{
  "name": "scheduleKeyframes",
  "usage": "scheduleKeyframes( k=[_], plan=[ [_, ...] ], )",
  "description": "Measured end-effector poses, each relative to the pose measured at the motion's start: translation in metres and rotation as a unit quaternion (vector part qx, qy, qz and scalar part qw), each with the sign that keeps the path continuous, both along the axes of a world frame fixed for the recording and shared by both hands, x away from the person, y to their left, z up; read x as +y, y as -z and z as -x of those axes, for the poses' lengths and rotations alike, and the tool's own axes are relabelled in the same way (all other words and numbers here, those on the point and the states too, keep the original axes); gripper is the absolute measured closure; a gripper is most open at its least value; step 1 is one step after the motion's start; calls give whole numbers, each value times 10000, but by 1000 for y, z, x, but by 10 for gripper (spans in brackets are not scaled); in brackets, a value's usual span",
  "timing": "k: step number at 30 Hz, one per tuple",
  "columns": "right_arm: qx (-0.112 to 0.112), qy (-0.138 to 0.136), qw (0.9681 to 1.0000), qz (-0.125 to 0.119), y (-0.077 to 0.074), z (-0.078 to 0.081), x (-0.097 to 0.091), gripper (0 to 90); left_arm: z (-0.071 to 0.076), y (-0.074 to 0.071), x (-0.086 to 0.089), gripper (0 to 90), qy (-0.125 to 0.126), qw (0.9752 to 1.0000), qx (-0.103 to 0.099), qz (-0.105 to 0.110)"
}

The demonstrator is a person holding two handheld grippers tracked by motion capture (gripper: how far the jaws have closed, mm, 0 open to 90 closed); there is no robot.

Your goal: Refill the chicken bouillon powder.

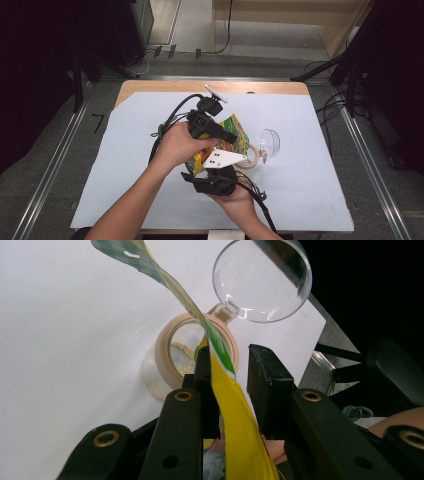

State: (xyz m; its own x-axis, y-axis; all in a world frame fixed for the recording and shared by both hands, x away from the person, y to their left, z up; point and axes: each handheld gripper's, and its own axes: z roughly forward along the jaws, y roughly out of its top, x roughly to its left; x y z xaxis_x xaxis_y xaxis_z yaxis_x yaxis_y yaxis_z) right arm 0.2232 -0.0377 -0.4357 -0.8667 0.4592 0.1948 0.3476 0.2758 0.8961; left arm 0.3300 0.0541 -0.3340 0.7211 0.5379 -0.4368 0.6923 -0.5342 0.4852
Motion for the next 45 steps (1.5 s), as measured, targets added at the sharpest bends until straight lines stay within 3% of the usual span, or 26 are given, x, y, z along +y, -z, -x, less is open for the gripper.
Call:
scheduleKeyframes(
  k=[10, 15, 26, 41, 45],
  plan=[
    [-99, 7, 9999, 87, 6, 2, 3, 593, 7, 3, 1, 737, -16, 10000, -90, 9],
    [-154, -17, 9998, 84, 6, 5, 3, 596, 14, 2, -1, 755, 37, 9996, -239, -109],
    [94, -55, 9999, 35, 3, -1, 3, 597, 1, 3, 1, 754, -13, 10000, -60, -8],
    [96, -88, 9999, 84, 2, -4, 6, 598, 3, 2, 3, 750, -58, 9999, -134, -28],
    [127, -90, 9998, 98, 2, -2, 6, 598, 2, 3, 5, 749, -70, 10000, -44, 22]
  ],
)
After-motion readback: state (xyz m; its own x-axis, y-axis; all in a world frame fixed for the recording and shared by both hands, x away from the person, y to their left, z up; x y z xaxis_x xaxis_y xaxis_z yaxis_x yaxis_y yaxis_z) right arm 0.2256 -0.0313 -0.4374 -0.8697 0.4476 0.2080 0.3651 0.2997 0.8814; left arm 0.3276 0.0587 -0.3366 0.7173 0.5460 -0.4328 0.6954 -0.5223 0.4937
